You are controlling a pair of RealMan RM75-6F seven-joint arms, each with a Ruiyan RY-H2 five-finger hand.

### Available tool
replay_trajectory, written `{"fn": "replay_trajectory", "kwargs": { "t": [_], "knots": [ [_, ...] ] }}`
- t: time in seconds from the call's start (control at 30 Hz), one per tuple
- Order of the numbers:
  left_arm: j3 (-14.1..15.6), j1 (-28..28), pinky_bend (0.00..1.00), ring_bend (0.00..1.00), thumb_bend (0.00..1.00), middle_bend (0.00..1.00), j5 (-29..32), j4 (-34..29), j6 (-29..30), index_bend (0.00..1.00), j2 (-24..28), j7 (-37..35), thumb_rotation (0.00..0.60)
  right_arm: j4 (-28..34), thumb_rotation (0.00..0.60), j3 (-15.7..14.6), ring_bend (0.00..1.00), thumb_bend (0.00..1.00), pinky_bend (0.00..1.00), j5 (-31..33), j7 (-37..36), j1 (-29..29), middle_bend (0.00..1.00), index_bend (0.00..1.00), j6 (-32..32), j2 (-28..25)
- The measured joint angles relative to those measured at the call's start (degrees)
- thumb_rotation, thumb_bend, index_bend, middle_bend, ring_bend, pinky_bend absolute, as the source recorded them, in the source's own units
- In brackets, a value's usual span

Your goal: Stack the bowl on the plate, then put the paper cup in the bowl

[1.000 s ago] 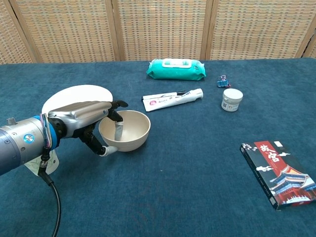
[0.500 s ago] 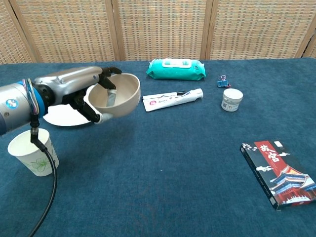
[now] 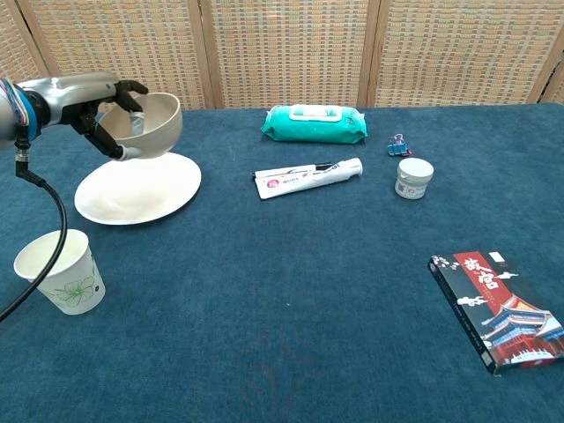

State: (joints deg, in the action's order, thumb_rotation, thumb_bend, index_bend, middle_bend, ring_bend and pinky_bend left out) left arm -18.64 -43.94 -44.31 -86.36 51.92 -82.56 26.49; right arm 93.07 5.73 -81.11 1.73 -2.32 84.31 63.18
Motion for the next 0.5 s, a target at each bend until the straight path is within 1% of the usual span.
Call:
{"fn": "replay_trajectory", "kwargs": {
  "t": [0.17,0.27,0.37,0.5],
  "knots": [
    [1.2,-0.8,0.00,0.00,0.38,0.00,0.8,8.0,-4.5,0.64,-0.9,-3.9,0.600,0.0,0.600,0.4,0.00,0.00,0.00,1.1,1.0,-0.5,0.00,0.06,-0.9,0.4],
    [1.7,-1.3,0.00,0.00,0.38,0.00,1.1,11.2,-7.0,0.64,-1.9,-6.5,0.600,-0.2,0.600,0.4,0.00,0.00,0.00,1.5,1.5,-0.7,0.00,0.06,-1.4,0.5],
    [2.2,-1.9,0.00,0.00,0.38,0.00,1.3,14.3,-8.7,0.64,-3.1,-7.5,0.600,-0.4,0.600,0.4,0.00,0.00,0.00,2.1,2.2,-1.1,0.00,0.06,-2.1,0.9],
    [2.8,-2.9,0.00,0.00,0.38,0.00,1.4,17.0,-10.4,0.64,-4.6,-9.2,0.600,-0.6,0.600,0.4,0.00,0.00,0.00,2.6,2.3,-1.2,0.00,0.06,-2.5,1.1]
  ]
}}
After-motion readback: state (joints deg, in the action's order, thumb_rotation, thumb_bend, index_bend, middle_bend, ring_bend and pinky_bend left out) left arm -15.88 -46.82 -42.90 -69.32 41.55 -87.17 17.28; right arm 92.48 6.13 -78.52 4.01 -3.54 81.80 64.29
